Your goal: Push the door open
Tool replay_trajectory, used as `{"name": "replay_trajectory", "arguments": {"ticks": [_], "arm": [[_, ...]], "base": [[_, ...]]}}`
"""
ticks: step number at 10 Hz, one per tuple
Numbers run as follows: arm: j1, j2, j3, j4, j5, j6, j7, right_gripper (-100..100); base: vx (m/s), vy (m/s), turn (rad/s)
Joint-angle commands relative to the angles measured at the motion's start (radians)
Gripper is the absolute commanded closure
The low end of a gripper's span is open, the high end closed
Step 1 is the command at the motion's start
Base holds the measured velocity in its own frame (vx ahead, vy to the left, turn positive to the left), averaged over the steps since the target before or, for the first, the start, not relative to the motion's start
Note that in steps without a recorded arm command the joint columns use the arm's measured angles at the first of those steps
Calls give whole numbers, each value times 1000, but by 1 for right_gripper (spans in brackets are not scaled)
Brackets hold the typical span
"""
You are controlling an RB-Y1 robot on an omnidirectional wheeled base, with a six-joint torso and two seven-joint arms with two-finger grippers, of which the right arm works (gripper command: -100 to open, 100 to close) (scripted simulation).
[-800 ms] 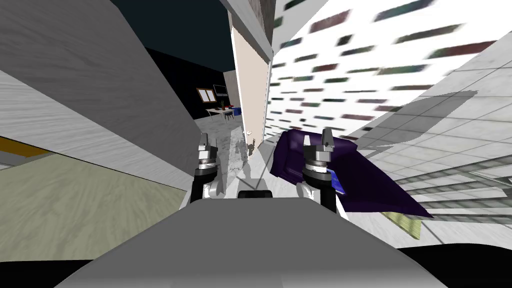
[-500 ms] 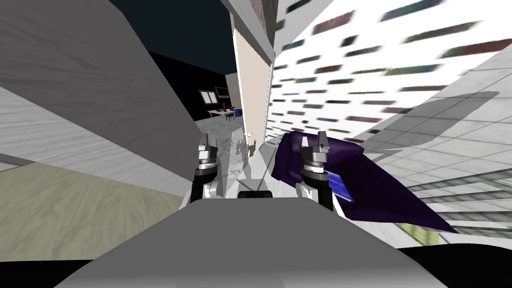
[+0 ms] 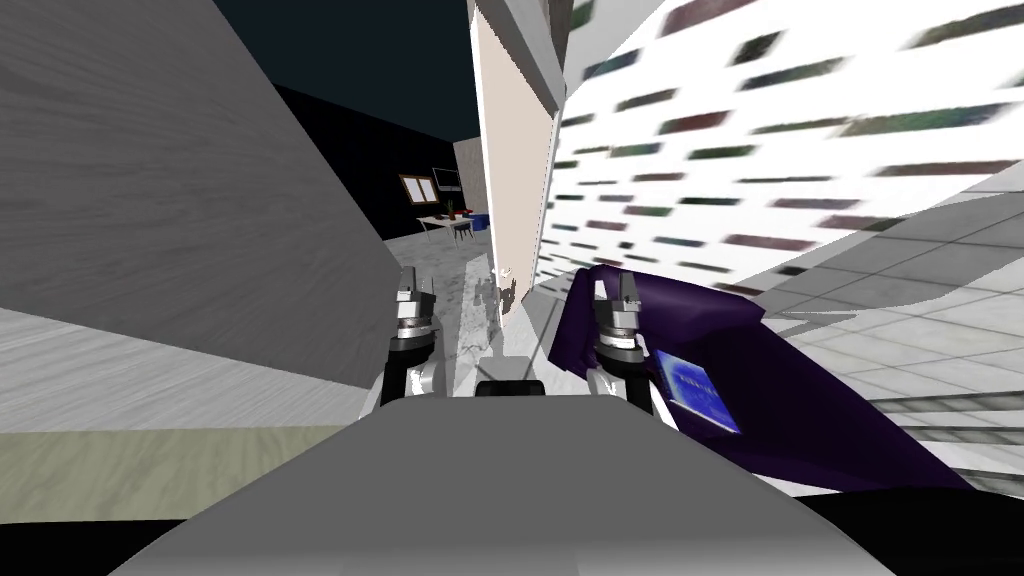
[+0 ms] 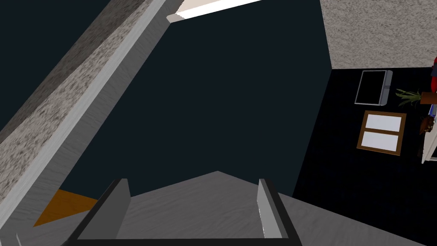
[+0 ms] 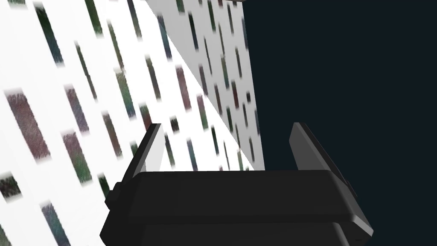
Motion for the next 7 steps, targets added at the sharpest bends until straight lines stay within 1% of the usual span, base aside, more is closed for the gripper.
{"name": "replay_trajectory", "arguments": {"ticks": [1, 2, 3, 4, 5, 7], "arm": [[-1, -8, 3, 36, 10, -28, -6, -100], [-1, -10, 5, 50, 14, -38, -8, -100], [-2, -15, 9, 79, 24, -59, -12, -100], [-2, -18, 12, 93, 28, -70, -15, -100], [-2, -23, 16, 121, 38, -91, -19, -100], [-2, -29, 21, 153, 48, -115, -23, -100]], "base": [[136, 54, 44], [136, 48, 44], [144, 52, 47], [144, 53, 50], [162, 57, 69], [124, 30, 42]]}}
